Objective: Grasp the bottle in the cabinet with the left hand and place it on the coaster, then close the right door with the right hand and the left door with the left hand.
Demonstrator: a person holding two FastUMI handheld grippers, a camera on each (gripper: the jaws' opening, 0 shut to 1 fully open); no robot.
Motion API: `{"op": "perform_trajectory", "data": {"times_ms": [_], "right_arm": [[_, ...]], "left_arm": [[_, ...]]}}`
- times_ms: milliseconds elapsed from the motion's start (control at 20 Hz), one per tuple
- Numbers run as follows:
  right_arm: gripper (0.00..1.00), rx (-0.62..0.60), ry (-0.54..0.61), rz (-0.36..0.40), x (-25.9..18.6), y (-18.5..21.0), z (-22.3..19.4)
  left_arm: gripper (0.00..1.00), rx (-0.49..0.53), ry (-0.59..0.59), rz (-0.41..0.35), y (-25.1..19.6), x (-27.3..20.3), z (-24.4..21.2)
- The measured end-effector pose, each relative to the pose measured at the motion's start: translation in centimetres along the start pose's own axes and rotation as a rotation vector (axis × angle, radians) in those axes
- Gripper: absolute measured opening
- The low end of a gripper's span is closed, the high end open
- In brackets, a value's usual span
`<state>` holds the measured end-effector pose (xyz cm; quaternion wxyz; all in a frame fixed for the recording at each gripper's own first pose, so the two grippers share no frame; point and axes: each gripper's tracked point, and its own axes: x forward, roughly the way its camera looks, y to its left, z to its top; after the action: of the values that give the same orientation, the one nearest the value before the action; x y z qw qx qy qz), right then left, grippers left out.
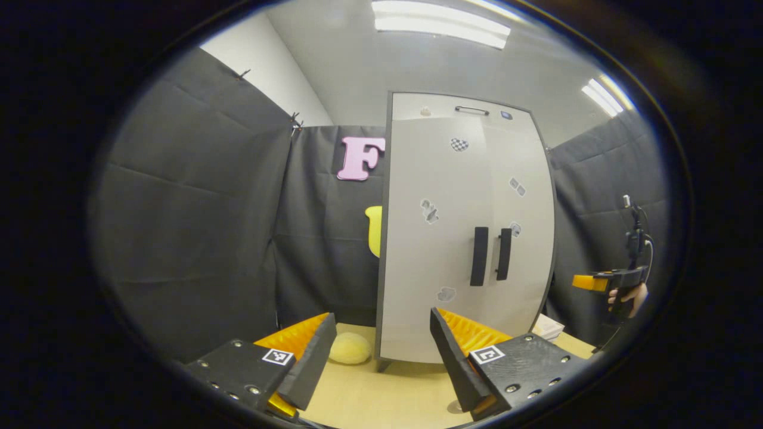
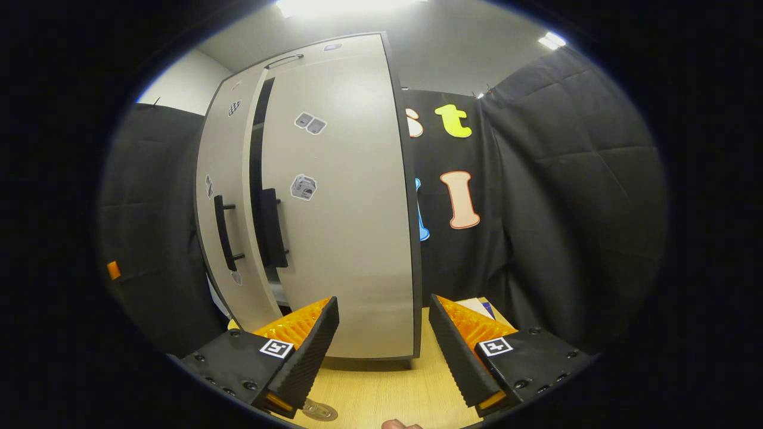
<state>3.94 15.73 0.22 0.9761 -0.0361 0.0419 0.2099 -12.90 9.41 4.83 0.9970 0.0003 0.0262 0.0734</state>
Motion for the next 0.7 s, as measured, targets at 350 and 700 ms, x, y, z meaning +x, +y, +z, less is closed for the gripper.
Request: {"op": "perform_trajectory", "data": {"times_ms": [350, 700], "right_arm": [[0.97, 0.037, 0.039, -0.001, 0.3, 0.0, -1.4], [0.97, 0.011, 0.061, 0.004, 0.7, 0.1, -1.9]], "left_arm": [[0.92, -0.053, 0.03, -0.016, -0.4, -1.1, -1.4], [0.91, -0.064, 0.05, 0.025, 0.4, -1.4, -3.3]]}}
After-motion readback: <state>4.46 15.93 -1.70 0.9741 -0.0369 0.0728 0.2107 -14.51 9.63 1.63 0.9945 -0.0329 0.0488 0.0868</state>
